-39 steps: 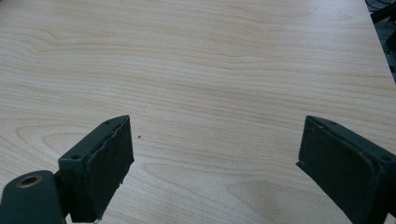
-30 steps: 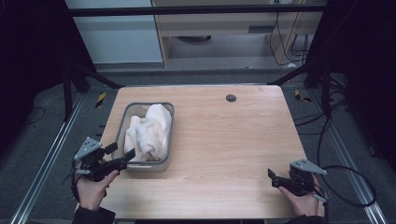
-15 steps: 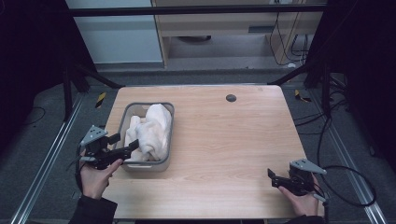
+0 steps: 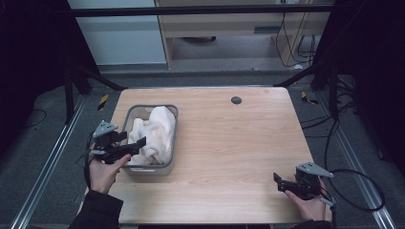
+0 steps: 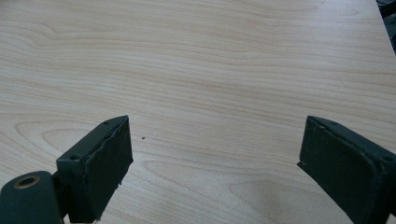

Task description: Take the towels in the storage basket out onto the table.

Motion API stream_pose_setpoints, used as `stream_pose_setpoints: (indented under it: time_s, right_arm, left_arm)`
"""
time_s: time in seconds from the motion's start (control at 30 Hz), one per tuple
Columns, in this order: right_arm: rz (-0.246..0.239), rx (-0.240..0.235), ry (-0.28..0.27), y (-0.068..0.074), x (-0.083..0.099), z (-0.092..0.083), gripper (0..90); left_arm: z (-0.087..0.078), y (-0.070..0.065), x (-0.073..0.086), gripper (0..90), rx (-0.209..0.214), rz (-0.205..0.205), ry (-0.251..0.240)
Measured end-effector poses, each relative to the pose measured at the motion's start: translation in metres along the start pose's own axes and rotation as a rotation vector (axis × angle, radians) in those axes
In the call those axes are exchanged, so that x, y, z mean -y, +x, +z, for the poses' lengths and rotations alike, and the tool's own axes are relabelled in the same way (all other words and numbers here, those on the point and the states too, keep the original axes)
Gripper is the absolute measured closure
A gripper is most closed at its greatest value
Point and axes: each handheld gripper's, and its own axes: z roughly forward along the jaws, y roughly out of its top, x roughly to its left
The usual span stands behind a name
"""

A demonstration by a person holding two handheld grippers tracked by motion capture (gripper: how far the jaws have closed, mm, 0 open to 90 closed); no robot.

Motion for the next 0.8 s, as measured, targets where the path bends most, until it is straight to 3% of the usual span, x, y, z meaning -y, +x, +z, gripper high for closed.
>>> stream_pose_setpoints:
  time_s: [0.8]
  right_arm:
    - [-0.011,-0.007,0.019,0.0,0.0,0.003,8.3]
  left_arm:
    - [0.038,-0.002,-0.009,16.9,-0.024,0.008,0.098]
